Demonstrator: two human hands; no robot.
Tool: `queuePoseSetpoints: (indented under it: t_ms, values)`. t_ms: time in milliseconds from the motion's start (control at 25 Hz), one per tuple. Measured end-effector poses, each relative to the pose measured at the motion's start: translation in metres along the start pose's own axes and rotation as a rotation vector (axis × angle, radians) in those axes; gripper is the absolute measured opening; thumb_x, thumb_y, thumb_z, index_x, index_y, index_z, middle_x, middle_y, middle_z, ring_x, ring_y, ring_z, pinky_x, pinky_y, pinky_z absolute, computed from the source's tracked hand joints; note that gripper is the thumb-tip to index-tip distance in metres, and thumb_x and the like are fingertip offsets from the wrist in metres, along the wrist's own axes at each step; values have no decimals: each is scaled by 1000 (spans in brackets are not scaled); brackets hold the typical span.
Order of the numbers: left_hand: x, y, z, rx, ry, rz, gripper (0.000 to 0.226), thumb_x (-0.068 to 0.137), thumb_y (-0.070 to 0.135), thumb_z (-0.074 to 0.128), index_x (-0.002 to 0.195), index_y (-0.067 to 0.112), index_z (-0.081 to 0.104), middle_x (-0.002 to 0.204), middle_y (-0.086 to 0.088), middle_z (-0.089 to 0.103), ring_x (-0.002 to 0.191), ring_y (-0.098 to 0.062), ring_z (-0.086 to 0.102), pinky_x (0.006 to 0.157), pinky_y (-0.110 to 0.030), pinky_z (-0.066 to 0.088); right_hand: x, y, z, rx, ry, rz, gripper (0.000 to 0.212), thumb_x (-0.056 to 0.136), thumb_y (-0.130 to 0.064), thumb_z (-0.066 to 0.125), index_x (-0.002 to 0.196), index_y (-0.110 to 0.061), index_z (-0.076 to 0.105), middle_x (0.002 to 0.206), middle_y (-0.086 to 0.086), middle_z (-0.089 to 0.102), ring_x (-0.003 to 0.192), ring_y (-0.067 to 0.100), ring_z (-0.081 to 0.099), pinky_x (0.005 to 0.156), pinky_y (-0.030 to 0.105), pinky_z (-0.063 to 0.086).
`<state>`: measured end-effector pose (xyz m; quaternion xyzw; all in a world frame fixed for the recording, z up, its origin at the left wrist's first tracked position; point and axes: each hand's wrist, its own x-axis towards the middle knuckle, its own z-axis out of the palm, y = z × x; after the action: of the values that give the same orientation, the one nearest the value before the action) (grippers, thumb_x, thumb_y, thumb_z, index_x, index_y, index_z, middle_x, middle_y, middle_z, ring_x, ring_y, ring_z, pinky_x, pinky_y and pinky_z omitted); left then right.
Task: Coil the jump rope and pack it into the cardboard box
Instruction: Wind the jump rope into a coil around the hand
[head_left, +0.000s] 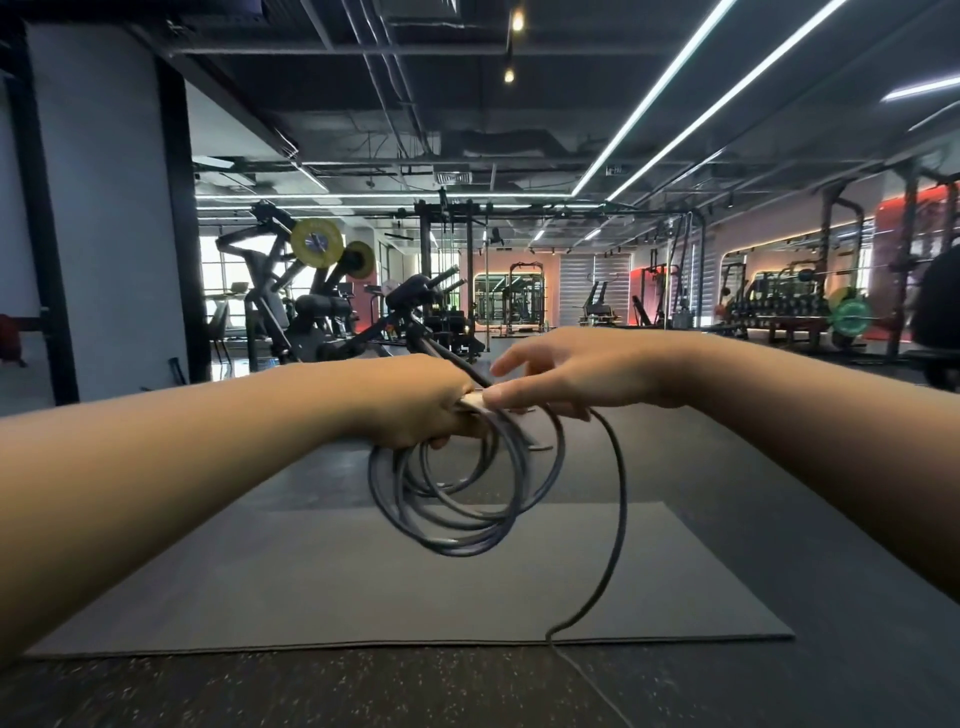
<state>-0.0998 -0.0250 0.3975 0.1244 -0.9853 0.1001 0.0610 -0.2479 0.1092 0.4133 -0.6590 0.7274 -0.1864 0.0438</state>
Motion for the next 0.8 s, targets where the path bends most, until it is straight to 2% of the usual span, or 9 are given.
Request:
queuePoseSetpoints:
  t_ms: [80, 200, 320, 400, 480, 560, 680, 720, 800]
  values:
    - [-7, -8, 2, 86, -16, -30, 21, 102, 34, 51, 85, 22, 52, 78, 6, 61, 70, -16, 56, 60, -24, 40, -1, 7, -10, -22, 0, 3, 42, 90, -52, 67, 110, -15, 72, 91, 5, 75, 65, 11, 60, 60, 25, 51]
    - [-17, -19, 4, 228, 33, -32, 13, 103, 34, 47, 95, 25, 52, 81, 9, 57, 71, -12, 53, 63, -24, 43, -3, 20, -20, -51, 2, 66, 51, 85, -56, 71, 70, -8, 65, 56, -1, 60, 49, 13, 56, 53, 25, 50]
    - [-24, -34, 9, 261, 105, -66, 6, 103, 32, 45, 98, 31, 48, 82, 11, 55, 69, -6, 52, 58, -24, 41, -2, 33, -20, -132, 58, 162, 62, 79, -70, 68, 68, -9, 64, 48, -1, 58, 46, 16, 62, 67, 32, 54]
    - [-30, -48, 13, 155, 120, -124, 10, 102, 28, 47, 93, 33, 47, 82, 11, 58, 71, -8, 55, 61, -27, 43, -3, 44, -21, -125, 95, 220, 65, 77, -74, 65, 70, -9, 63, 48, 3, 53, 49, 20, 67, 75, 34, 54]
    - [-38, -61, 16, -130, 168, -188, 13, 103, 29, 49, 92, 29, 53, 84, 9, 63, 75, -15, 59, 67, -31, 45, -5, 55, -24, -35, 161, 251, 63, 77, -72, 70, 70, -10, 59, 53, 5, 45, 50, 24, 62, 72, 40, 58]
    - [-41, -65, 23, -569, 313, -267, 20, 101, 40, 52, 88, 26, 59, 81, 11, 63, 76, -18, 58, 72, -36, 45, -6, 61, -21, 202, 211, 251, 52, 83, -57, 74, 71, -8, 60, 62, 4, 46, 55, 20, 52, 66, 42, 63]
    - [-24, -48, 35, -1268, 543, -460, 33, 100, 43, 50, 84, 15, 58, 67, 2, 52, 62, -17, 49, 60, -33, 43, -5, 53, 4, 647, 169, 157, 30, 94, -29, 68, 110, -3, 69, 86, 5, 48, 71, 17, 46, 72, 39, 56]
    - [-16, -37, 34, -1526, 595, -490, 30, 102, 38, 50, 86, 14, 57, 65, 1, 51, 61, -17, 50, 59, -33, 47, -4, 48, 16, 758, 157, 108, 39, 92, -29, 69, 122, -4, 66, 90, 4, 48, 74, 16, 46, 72, 37, 52]
    - [-2, -19, 25, -1902, 670, -515, 26, 104, 33, 49, 87, 14, 56, 69, -1, 58, 67, -19, 59, 71, -40, 57, 0, 35, 43, 890, 179, 32, 63, 84, -47, 70, 131, -6, 59, 92, 1, 46, 74, 14, 45, 68, 31, 47]
